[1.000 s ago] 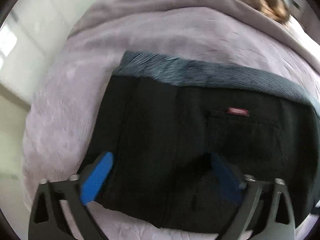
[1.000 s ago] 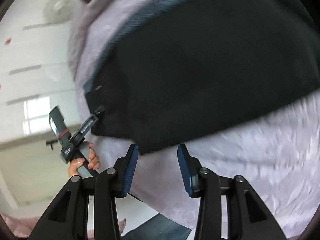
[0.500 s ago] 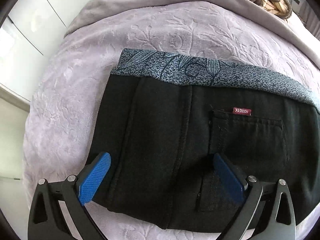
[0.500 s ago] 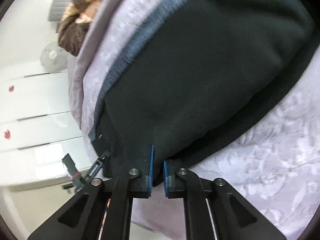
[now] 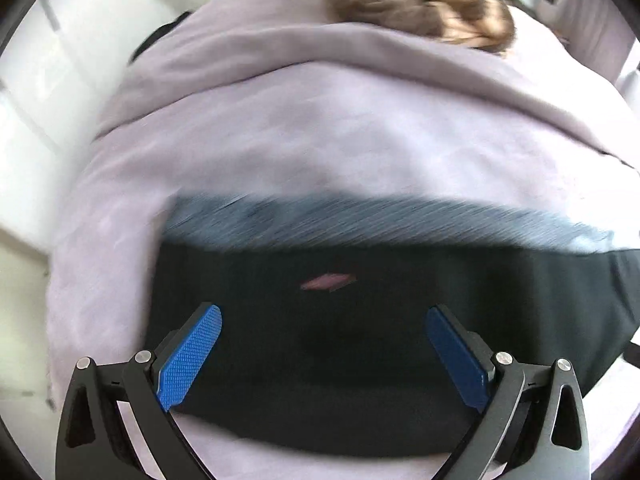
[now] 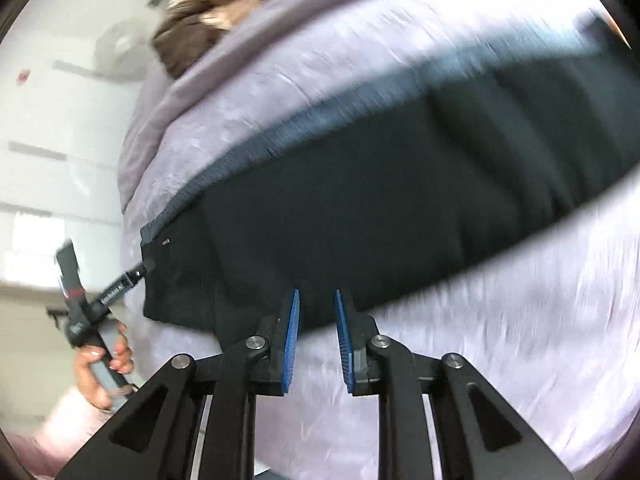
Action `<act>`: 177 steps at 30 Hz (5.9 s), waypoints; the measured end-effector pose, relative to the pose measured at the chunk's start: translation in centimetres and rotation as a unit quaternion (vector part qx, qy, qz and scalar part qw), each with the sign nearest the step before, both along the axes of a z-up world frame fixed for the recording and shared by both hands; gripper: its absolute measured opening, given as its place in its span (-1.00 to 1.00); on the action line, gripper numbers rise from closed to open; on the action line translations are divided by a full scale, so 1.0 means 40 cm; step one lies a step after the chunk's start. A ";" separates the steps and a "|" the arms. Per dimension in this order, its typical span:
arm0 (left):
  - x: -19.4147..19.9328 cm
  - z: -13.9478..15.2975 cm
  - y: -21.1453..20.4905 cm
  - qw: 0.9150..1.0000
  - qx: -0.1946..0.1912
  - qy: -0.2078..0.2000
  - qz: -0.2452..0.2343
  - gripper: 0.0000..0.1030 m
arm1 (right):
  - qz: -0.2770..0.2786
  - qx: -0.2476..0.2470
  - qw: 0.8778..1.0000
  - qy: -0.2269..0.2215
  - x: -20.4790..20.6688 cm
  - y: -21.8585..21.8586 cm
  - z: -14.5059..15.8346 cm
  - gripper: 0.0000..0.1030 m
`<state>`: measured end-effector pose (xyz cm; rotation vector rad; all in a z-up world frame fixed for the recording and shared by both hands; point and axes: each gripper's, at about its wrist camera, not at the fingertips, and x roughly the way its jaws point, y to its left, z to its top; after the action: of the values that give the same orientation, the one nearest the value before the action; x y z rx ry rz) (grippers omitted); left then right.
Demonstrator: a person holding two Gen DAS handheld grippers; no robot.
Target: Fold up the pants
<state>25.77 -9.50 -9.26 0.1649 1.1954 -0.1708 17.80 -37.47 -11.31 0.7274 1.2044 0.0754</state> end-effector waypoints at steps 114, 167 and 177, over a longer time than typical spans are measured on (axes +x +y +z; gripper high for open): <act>-0.051 -0.095 -0.685 0.991 0.061 0.074 -0.088 1.00 | -0.209 -0.003 0.978 -0.009 -0.189 -0.831 -0.069 -0.33; -0.215 -0.172 -0.805 0.984 0.095 0.088 -0.123 1.00 | -0.229 0.098 0.968 -0.043 -0.251 -0.773 -0.173 -0.07; -0.218 -0.161 -0.814 0.983 0.093 0.084 -0.132 1.00 | -0.325 0.192 0.921 -0.094 -0.268 -0.838 -0.253 -0.12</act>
<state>17.04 -42.04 -15.71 0.4823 1.3550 -0.3089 7.07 -70.99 -21.45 1.4044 0.7190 -0.1730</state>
